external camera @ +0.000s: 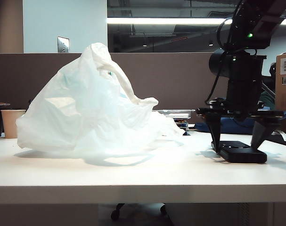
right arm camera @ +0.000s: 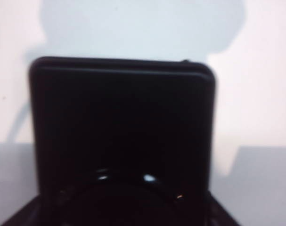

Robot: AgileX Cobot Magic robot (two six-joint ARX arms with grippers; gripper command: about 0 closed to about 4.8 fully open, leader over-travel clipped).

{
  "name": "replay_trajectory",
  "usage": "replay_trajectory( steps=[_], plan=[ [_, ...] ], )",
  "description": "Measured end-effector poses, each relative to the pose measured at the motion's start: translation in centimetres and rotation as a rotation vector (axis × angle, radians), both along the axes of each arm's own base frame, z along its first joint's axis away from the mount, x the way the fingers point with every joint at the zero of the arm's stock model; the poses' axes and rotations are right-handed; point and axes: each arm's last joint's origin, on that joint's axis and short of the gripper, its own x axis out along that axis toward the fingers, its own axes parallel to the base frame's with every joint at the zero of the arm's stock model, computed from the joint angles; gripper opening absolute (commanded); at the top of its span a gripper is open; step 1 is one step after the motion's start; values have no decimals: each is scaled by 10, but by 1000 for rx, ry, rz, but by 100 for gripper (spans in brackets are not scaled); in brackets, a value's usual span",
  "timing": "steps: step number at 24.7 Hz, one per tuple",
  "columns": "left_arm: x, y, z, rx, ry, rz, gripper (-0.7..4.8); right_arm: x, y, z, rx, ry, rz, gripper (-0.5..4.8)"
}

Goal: Put the power bank into the bag.

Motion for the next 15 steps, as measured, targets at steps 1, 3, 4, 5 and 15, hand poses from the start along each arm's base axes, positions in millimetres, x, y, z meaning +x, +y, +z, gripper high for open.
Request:
replay_trajectory(
  steps=[1,3,4,5,15],
  plan=[
    [0,0,0,0,-1,0,-6,0,1,0,0,0,-3,332],
    [0,0,1,1,-13,0,-6,0,1,0,1,0,-4,332],
    [0,0,2,1,-24,0,-6,0,1,0,1,0,-4,331],
    [0,0,3,1,-37,0,-6,0,1,0,1,0,-5,330],
    [0,0,9,-1,-102,0,146,-1,1,2,3,1,-6,281]
  ],
)
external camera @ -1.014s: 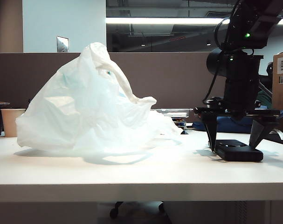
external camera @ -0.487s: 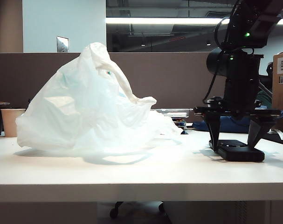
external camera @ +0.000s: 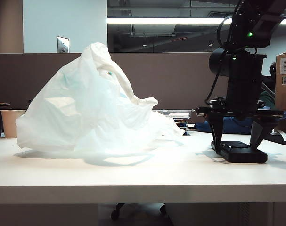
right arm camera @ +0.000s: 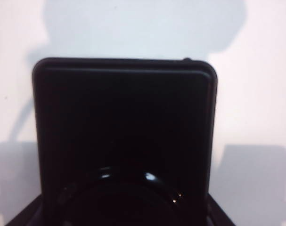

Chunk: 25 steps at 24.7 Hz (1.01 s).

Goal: Put the power bank into the bag.

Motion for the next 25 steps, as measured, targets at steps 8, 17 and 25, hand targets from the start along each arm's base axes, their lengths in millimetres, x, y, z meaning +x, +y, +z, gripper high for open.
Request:
replay_trajectory(
  steps=[8,17,25],
  plan=[
    [-1,0,7,-1,-69,0,162,-4,0,3,2,14,3,281],
    [3,1,22,-8,-139,38,220,-12,-2,27,19,-31,9,281],
    [47,1,87,-5,-132,40,430,-15,-2,34,68,-32,28,281]
  ],
)
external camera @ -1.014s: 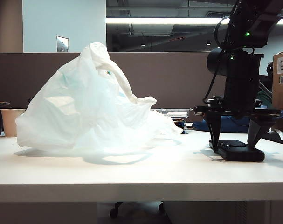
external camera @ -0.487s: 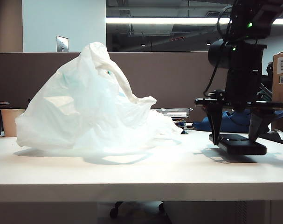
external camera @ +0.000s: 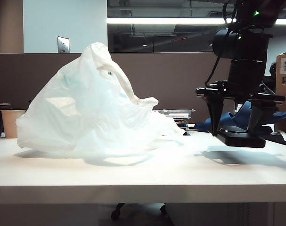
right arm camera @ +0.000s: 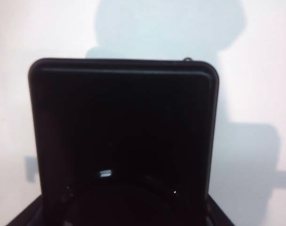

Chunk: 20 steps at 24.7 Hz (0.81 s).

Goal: Put the power bank into the bag.

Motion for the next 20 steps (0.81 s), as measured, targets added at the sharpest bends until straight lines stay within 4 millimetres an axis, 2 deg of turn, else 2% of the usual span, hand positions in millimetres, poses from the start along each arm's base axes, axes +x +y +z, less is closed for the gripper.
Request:
replay_trajectory(
  steps=[4,9,13,16,20],
  plan=[
    [43,-2,27,44,69,-68,430,0,1,2,35,6,24,281],
    [100,-22,50,146,102,-175,430,9,4,23,60,-58,61,281],
    [138,-47,47,172,167,-261,430,13,7,37,115,-86,82,281],
    [158,-62,39,226,196,-259,430,15,9,45,192,-95,113,281],
    [180,-85,10,316,302,-206,430,15,14,52,278,-98,157,280]
  ],
)
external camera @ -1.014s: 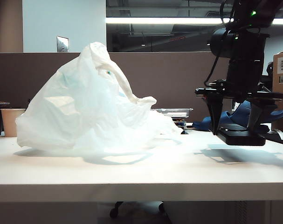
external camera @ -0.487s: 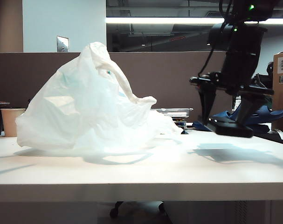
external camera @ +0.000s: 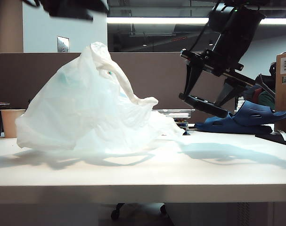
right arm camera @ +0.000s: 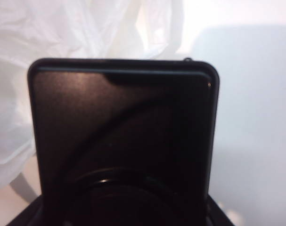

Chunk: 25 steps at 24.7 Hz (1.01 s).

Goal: Put the power bank into the bag.

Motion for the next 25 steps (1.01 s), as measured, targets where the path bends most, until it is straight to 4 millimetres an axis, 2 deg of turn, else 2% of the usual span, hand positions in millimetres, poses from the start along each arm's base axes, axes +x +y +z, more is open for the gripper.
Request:
replay_trajectory(
  steps=[3,8,12,17,22,23,24,25],
  plan=[
    [-2,-15,-11,73,32,-18,430,0,0,0,0,1,10,263],
    [-14,-46,-13,250,-72,53,430,0,0,0,-1,-3,22,263],
    [-7,-53,-24,372,-92,163,431,-1,0,0,1,-2,24,263],
    [-2,-53,-32,415,-74,218,431,-1,0,0,7,2,29,263],
    [6,-55,-55,549,56,256,427,-1,1,-1,7,6,31,263],
    [7,-55,-57,562,60,271,378,-1,1,-1,8,6,31,263],
    [7,-54,-57,576,57,297,306,-1,1,-1,8,6,31,263],
    [8,-54,-56,585,52,317,124,-1,1,-1,7,6,31,263]
  ],
)
